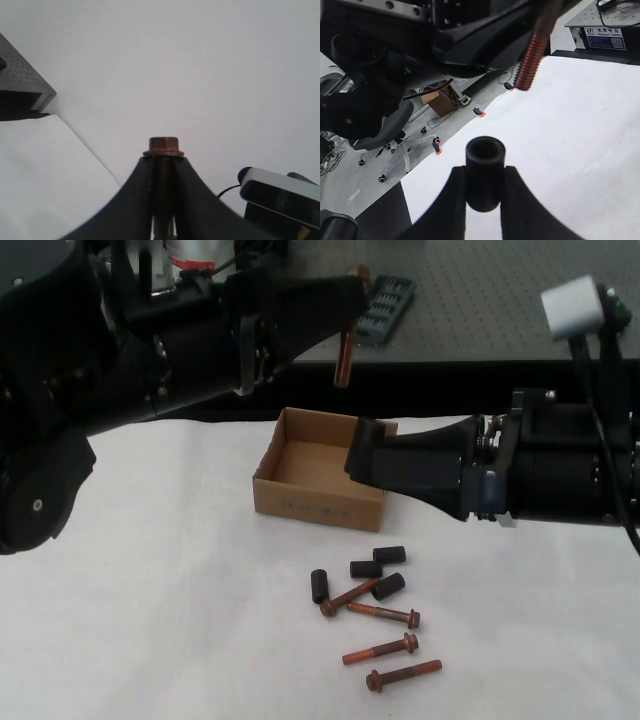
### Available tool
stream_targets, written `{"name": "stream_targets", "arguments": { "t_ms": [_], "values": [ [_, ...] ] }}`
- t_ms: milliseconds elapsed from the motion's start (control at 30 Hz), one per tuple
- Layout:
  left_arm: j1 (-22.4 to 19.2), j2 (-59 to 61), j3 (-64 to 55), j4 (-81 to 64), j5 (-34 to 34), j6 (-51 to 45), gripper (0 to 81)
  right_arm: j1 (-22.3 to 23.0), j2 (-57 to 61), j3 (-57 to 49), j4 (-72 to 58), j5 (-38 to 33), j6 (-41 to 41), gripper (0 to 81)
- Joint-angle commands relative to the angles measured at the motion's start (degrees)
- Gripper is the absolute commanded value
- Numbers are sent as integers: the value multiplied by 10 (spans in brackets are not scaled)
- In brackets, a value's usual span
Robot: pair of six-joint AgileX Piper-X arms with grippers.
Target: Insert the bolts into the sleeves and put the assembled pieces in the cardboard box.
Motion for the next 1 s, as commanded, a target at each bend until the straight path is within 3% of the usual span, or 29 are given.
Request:
{"name": "stream_targets", "arguments": {
  "t_ms": [0, 600, 967],
  "values": [
    [0, -1, -4, -21, 29, -18, 6, 2, 3, -2, -10, -9, 1, 19],
    [0, -1, -4, -21, 124, -61, 6, 2, 9, -5, -27, -56, 11, 19],
    [0, -1, -4, -21, 148, -61, 6, 2, 9, -10, -44, -80, 14, 19]
  ]
}}
